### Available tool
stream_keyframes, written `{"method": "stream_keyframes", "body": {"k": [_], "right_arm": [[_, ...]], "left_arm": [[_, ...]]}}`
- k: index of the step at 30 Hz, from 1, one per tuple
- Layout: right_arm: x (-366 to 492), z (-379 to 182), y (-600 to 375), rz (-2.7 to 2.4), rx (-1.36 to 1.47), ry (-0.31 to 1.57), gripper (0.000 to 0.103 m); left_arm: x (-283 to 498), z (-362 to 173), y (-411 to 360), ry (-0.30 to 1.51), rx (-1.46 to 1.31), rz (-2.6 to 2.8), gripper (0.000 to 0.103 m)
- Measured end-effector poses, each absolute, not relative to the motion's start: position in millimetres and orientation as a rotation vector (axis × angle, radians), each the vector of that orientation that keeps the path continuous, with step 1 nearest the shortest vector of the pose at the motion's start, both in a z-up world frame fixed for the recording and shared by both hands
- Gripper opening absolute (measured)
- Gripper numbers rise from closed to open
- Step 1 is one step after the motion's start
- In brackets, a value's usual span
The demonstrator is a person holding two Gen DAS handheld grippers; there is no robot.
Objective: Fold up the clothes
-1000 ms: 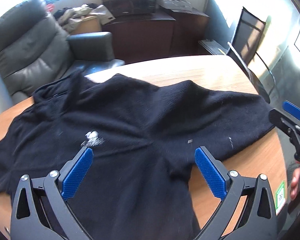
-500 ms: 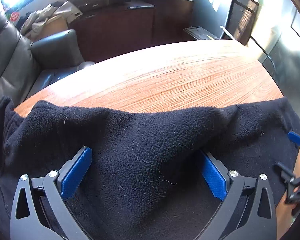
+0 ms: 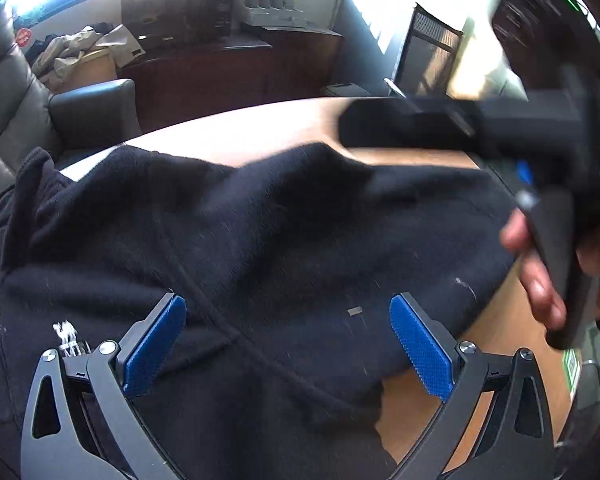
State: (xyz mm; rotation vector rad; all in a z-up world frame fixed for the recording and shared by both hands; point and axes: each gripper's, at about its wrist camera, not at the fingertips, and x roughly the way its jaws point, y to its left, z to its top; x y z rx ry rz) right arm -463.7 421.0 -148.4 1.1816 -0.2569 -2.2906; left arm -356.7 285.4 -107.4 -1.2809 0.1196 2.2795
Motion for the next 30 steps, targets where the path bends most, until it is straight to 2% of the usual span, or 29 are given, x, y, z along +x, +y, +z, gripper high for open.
{"method": "stream_keyframes", "body": {"k": [3,6,9,11,15,20,24,25,30], "right_arm": [[-497,-158,389,-2.074,1.201,-0.316,0.102],[-516,-192,372,-1.921,1.328,-0.385,0.102],[-519,-206,381,-2.011,1.346,-0.345,0.092],[-523,-201,388,-2.141,1.335,-0.294,0.09],[-518,-193,403,-2.276,1.343,-0.226,0.091],[-470,-167,413,-2.216,1.168,-0.206,0.095],[-451,-195,451,-2.248,1.31,-0.22,0.095],[-445,-198,465,-2.275,1.318,-0.212,0.088],[-418,-193,554,-2.444,1.392,-0.162,0.088]], "left_arm": [[-339,-126,297,0.178,-1.297,2.188,0.103],[-329,-137,307,0.292,-1.267,2.186,0.103],[-319,-137,312,0.366,-1.225,2.204,0.103],[-312,-136,313,0.402,-1.202,2.204,0.103],[-307,-125,310,0.375,-1.205,2.182,0.103],[-308,-94,314,0.295,-1.095,2.208,0.103],[-325,-106,329,0.298,-1.175,2.137,0.103],[-322,-109,331,0.319,-1.17,2.137,0.103],[-314,-109,334,0.348,-1.184,2.129,0.103]]}}
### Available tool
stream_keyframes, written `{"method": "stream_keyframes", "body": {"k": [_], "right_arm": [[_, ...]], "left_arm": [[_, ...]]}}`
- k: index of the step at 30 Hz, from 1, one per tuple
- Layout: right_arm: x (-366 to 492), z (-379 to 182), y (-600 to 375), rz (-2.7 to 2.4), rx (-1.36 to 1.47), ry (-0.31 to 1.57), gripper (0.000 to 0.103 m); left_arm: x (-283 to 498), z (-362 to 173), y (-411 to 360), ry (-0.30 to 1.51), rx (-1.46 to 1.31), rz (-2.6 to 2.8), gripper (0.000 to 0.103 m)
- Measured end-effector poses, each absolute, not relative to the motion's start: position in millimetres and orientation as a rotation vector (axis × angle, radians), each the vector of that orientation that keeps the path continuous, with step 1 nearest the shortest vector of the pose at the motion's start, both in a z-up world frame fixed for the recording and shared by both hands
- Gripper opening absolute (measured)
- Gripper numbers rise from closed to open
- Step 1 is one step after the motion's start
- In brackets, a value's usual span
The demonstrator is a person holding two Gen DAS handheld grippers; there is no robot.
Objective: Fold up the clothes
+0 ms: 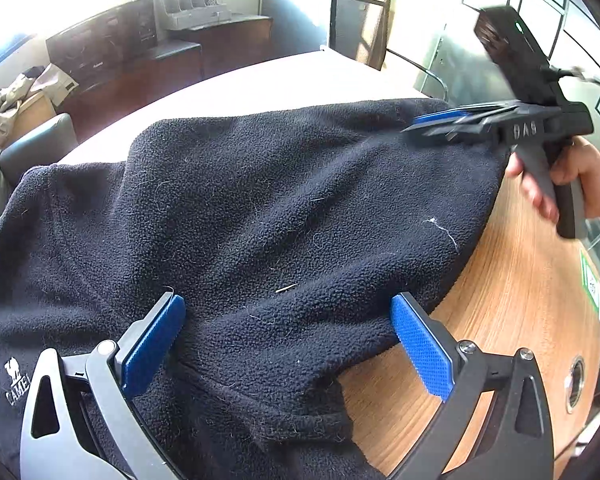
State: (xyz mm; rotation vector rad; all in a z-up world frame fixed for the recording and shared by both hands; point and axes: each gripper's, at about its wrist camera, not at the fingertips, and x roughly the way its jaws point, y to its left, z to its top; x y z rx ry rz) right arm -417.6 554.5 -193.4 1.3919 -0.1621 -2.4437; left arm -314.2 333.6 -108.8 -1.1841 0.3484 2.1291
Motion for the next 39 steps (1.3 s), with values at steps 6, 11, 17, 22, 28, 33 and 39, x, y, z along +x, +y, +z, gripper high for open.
{"method": "stream_keyframes", "body": {"k": [6,11,17,22,28,33,39], "right_arm": [[-383,-172,728,-2.652,1.511,-0.44,0.094],[-369,-197,814,-2.457,1.587,-0.885,0.098],[-375,-263,835,-2.218,1.684,-1.164,0.097],[-370,-240,835,-2.234,1.511,-1.186,0.021],[-366,-173,818,-2.348,1.4,-1.022,0.007],[-365,-102,793,-2.505,1.292,-0.831,0.006],[-359,30,721,-2.651,1.006,-0.518,0.006]], "left_arm": [[-330,-65,328,0.307,-1.071,2.216,0.103],[-413,-86,348,0.274,-1.157,2.212,0.103],[-429,-113,369,0.354,-1.202,2.169,0.103],[-427,-111,361,0.356,-1.186,2.183,0.103],[-438,-104,345,0.323,-1.183,2.204,0.103],[-429,-103,325,0.344,-1.168,2.213,0.103],[-412,-78,288,0.222,-1.119,2.245,0.103]]}}
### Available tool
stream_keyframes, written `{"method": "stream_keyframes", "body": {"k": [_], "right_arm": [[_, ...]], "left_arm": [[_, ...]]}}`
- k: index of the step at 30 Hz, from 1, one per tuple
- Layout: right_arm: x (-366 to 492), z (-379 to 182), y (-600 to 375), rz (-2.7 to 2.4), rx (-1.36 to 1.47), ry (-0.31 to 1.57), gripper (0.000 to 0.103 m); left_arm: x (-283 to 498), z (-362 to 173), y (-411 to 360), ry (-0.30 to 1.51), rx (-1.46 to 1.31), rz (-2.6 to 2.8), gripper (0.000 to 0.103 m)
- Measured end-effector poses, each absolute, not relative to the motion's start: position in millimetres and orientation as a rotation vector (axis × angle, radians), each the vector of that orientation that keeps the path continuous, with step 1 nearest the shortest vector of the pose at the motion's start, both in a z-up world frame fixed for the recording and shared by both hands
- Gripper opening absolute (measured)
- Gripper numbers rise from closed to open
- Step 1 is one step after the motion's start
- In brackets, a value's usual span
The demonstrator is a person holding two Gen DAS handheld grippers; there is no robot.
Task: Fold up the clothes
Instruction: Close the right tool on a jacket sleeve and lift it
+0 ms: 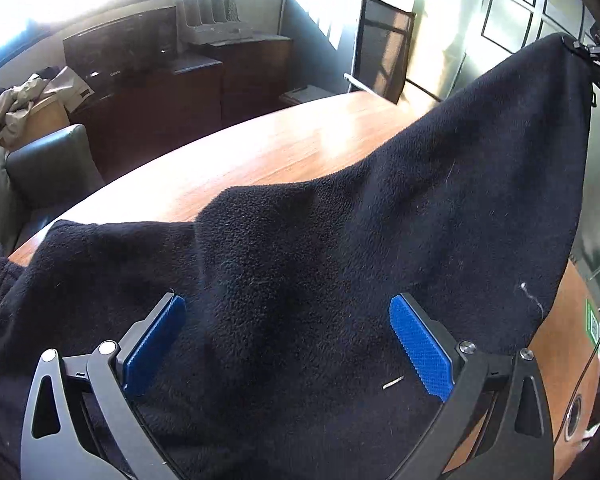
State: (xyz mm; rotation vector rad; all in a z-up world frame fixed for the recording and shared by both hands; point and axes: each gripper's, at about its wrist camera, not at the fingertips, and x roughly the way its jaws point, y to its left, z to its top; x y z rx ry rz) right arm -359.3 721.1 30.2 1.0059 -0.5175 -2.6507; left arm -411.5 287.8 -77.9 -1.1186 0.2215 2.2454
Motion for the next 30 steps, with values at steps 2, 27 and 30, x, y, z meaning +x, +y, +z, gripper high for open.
{"method": "stream_keyframes", "body": {"k": [2,27,30], "right_arm": [[-353,72,695,-2.671,0.889,-0.467,0.006],[-339,235,296,-2.305,0.561,-0.142,0.006],[-342,222,235,-2.217,0.593,-0.132,0.006]], "left_arm": [[-407,-84,275,0.181,-1.152,2.234,0.103],[-295,-91,73,0.202,-1.272,2.377,0.103],[-287,-103,59,0.141,-1.298,2.395,0.103]]}}
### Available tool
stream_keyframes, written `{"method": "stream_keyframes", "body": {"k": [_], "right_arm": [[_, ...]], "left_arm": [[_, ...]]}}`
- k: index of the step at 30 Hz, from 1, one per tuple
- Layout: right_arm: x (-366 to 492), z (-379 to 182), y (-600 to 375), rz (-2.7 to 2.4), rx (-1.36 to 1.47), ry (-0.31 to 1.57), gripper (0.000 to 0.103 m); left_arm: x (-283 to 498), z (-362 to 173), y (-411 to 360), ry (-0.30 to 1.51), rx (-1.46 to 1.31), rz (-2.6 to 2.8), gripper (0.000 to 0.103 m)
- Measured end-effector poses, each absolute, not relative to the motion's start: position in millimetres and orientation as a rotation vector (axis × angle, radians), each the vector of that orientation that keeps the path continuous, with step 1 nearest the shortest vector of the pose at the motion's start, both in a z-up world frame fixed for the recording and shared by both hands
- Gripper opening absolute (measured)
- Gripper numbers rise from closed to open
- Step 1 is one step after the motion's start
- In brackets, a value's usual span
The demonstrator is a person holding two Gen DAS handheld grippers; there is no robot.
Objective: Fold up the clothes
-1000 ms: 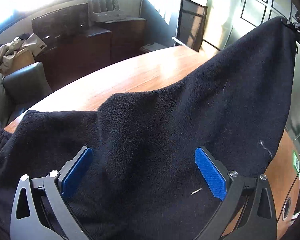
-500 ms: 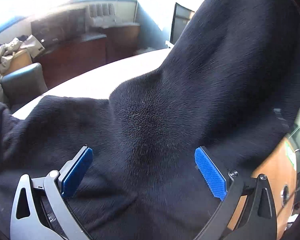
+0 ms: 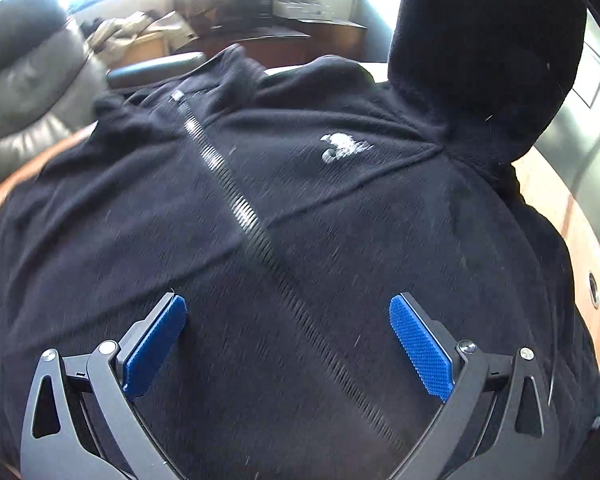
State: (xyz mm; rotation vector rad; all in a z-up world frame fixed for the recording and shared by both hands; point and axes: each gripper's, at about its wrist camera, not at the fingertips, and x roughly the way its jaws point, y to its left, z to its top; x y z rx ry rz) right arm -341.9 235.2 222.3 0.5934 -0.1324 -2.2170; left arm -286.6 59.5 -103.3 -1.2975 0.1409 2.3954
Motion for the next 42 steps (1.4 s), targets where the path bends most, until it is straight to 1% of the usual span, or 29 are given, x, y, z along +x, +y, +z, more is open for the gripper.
{"method": "stream_keyframes", "body": {"k": [4,7,11,15,19,22,24,26,28,30,34,37,39,42], "right_arm": [[-353,188,151,-2.134,0.674,-0.072,0.006],[-362,142,92,-2.077,0.757,-0.048,0.006],[-369,71,17,-2.003,0.854,0.017,0.006],[-372,-10,-49,-1.932,0.994,0.081,0.006],[-370,-83,-90,-1.908,1.105,0.16,0.006],[-367,-120,-106,-1.92,1.15,0.205,0.007],[-366,-134,-110,-1.9,1.185,0.207,0.009],[-365,-147,-113,-1.874,1.221,0.205,0.021],[-360,-147,-111,-1.823,1.231,0.191,0.053],[-352,-127,-96,-1.783,1.175,0.143,0.06],[-340,-62,-30,-1.825,1.009,0.02,0.087],[-334,-19,42,-1.986,0.897,0.011,0.099],[-332,-10,88,-2.107,0.88,0.085,0.1],[-337,-32,143,-2.221,0.981,0.262,0.1]], "left_arm": [[-267,-90,21,-0.029,-1.25,2.487,0.103],[-249,-80,-9,-0.097,-1.231,2.542,0.103],[-222,-68,-48,-0.117,-1.23,2.596,0.103],[-196,-71,-75,-0.129,-1.273,2.609,0.103],[-174,-73,-92,-0.14,-1.28,2.626,0.103],[-168,-76,-99,-0.137,-1.294,2.625,0.103],[-165,-78,-101,-0.131,-1.296,2.618,0.103],[-163,-76,-99,-0.128,-1.276,2.618,0.103],[-160,-72,-99,-0.129,-1.256,2.622,0.103],[-157,-63,-101,-0.134,-1.231,2.633,0.103],[-151,-25,-98,-0.132,-1.111,2.655,0.103],[-158,8,-86,-0.148,-0.994,2.638,0.103],[-173,25,-71,-0.169,-0.912,2.604,0.103],[-210,33,-50,-0.181,-0.836,2.564,0.103]]}}
